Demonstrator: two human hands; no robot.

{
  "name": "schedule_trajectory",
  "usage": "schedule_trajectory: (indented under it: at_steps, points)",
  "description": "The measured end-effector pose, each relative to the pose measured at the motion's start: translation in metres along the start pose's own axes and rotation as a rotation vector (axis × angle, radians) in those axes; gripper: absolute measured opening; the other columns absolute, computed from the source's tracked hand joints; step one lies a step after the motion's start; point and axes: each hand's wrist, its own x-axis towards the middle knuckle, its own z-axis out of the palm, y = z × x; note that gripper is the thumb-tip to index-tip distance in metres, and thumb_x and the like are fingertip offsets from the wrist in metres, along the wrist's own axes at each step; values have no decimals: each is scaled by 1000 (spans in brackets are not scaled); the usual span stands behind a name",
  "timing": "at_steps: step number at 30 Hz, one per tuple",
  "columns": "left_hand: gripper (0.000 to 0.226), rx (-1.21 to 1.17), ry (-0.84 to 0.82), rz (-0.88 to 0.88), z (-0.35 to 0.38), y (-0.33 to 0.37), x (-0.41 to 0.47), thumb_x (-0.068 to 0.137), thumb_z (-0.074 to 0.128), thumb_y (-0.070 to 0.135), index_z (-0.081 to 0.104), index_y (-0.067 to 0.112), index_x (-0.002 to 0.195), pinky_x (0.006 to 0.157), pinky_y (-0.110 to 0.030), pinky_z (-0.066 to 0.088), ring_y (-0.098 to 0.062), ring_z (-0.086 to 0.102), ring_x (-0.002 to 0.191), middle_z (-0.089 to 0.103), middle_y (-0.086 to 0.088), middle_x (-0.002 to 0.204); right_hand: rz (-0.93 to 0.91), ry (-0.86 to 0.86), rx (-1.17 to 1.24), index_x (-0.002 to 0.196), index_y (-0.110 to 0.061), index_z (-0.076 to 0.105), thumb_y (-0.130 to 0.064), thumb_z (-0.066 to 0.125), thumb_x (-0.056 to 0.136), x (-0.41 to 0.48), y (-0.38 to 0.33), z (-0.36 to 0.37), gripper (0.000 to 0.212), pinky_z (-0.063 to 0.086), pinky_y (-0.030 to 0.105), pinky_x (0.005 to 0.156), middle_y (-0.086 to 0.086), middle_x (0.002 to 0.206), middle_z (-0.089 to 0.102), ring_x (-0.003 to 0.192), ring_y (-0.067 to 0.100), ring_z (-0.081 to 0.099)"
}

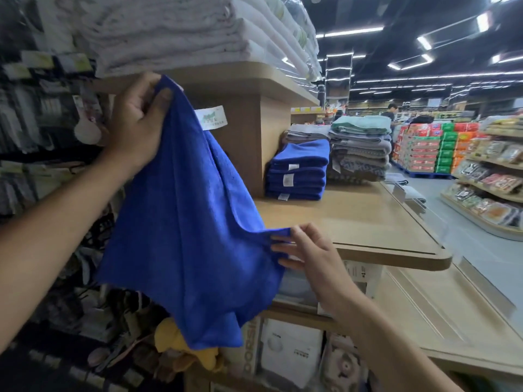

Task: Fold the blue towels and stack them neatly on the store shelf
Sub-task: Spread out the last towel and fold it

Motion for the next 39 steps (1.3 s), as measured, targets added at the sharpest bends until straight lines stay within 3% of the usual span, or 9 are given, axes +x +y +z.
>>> schedule_trajectory:
  at_steps: [4,8,15,19,24,29,33,37,39]
  points:
    - [18,22,-81,-4,4,5,8,103,47,18,59,31,103,88,-18,43,5,59,92,67,25,94,161,-97,7,108,-13,60,-24,55,104,-7,35,21,12,52,36,88,7,112,72,104,22,70]
    - [14,14,-98,9,1,4,12,103,48,22,59,31,102,87,-22,44,-1,59,92,66,16,96,252,-93,103,127,-11,60,0,57,96,-9,61,33,34,50,47,105,16,126,69,116,37,66]
    - [14,22,-109,17,-2,10,7,105,47,21,59,27,104,82,-18,43,3,57,87,64,20,91,601,-121,624,121,-13,66,-40,56,98,-4,65,60,37,44,38,76,9,97,68,82,28,61]
    - [14,6,-110,24,-13,5,3,105,46,16,59,13,110,81,-15,43,6,57,86,65,23,90,472,-176,629,141,-14,56,-16,64,93,2,61,49,48,48,42,83,15,119,73,105,34,68]
    - [18,6,-107,24,-22,5,-1,105,47,19,58,33,104,86,-19,44,4,59,92,67,25,95,412,-402,566,138,-25,55,0,67,88,3,64,57,57,53,40,84,19,134,65,108,34,67]
    - [26,13,-99,38,-35,10,-4,104,48,17,61,39,102,86,-16,44,6,61,92,68,25,97,303,-277,429,137,-32,54,4,78,77,10,70,67,74,53,45,95,14,120,73,104,31,71]
    - [25,96,-6,16,-62,0,-12,105,48,21,62,41,104,84,-19,45,3,60,90,68,22,96,113,-145,202,124,-15,69,13,73,80,12,55,47,52,55,38,87,18,115,74,94,23,70]
    - [13,199,136,-38,-88,-25,-32,104,49,46,61,42,104,75,-32,49,-7,60,83,69,0,94,-185,11,-67,111,-24,72,8,78,80,12,5,3,44,57,25,74,1,95,80,79,8,69]
    - [15,222,199,-41,-90,-32,-47,102,48,52,60,42,103,70,-27,48,-2,58,76,66,12,87,-323,34,-176,105,-24,74,1,80,82,7,-28,-22,35,60,25,70,-1,90,80,76,8,71]
